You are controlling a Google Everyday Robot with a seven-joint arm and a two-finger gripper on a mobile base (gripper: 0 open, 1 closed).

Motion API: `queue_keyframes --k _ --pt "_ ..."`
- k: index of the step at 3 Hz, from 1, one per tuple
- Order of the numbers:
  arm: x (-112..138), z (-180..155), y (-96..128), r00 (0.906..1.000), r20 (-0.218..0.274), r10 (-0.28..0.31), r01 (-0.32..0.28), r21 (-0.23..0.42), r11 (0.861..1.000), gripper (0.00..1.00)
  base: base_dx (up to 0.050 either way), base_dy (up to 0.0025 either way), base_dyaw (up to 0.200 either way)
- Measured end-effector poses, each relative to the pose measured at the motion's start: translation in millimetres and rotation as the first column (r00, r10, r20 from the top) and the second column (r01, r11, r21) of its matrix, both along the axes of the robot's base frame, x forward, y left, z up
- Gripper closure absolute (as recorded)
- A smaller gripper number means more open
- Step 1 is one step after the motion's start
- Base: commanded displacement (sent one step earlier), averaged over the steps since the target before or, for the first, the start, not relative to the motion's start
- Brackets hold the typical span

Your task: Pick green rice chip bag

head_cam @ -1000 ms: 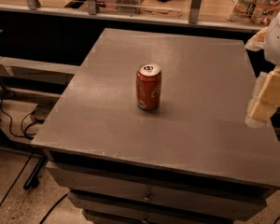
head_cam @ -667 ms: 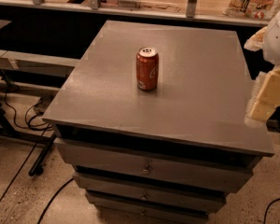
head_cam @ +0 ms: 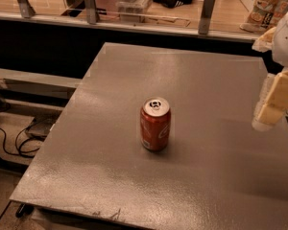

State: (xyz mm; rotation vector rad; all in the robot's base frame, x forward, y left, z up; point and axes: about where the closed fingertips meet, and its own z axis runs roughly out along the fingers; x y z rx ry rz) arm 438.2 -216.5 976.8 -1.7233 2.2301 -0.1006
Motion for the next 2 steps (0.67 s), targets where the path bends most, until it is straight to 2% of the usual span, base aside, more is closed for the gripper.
queue_keyframes --k 1,2 --pt "0.0 0.0 0.0 1.0000 0.000 0.000 0.000 0.000 1.000 0.00 0.000 0.00000 -0.380" --pt "1.2 2.5 -0.2 0.9999 0.012 0.003 -0.003 0.002 1.000 0.00 0.000 0.00000 0.000"
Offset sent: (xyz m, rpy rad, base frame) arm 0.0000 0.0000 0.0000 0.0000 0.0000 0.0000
